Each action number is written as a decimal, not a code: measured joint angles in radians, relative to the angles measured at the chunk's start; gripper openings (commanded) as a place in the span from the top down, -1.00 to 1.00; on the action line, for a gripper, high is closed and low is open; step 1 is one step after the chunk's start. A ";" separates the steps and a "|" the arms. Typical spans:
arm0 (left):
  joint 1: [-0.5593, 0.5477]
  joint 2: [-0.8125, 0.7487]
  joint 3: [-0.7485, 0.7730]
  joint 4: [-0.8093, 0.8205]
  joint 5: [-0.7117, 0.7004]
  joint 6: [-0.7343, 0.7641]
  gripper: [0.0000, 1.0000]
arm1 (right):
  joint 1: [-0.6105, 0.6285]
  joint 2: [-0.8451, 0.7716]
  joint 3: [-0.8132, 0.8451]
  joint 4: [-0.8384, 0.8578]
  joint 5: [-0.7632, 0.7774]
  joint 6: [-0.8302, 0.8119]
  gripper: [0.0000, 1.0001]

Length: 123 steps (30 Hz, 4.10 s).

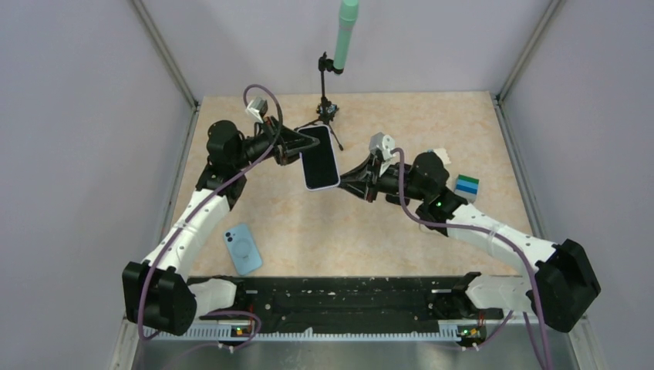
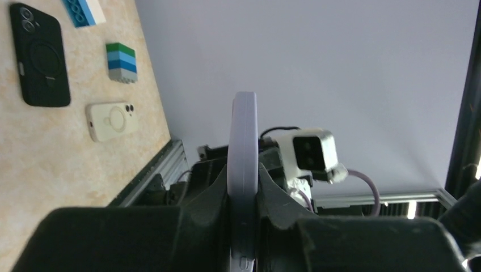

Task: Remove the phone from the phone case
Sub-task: Remove the phone case from the phone.

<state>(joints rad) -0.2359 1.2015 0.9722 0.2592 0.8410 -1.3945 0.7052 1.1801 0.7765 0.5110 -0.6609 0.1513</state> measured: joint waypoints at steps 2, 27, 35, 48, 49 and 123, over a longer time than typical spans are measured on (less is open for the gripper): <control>-0.011 -0.008 0.000 0.000 0.014 -0.029 1.00 | 0.000 0.010 -0.003 -0.021 0.043 -0.016 1.00; 0.047 0.044 0.059 -0.059 0.156 0.249 1.00 | -0.006 0.014 -0.043 0.051 -0.182 0.431 -0.30; 0.051 0.056 0.063 -0.048 0.261 0.296 1.00 | -0.008 0.093 0.042 0.071 -0.178 0.500 0.04; 0.055 0.056 0.077 -0.080 0.280 0.312 1.00 | -0.008 0.183 0.065 0.182 -0.228 0.550 0.49; 0.055 0.056 0.077 -0.086 0.280 0.307 1.00 | -0.008 0.183 0.065 0.185 -0.235 0.539 0.50; 0.060 -0.103 -0.177 0.011 -0.141 -0.047 1.00 | 0.139 0.056 -0.253 0.607 0.284 0.635 -0.52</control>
<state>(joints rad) -0.1764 1.0981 0.7948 0.2699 0.7002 -1.4418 0.8440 1.2366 0.5236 1.1179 -0.3771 0.7860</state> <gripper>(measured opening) 0.168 0.801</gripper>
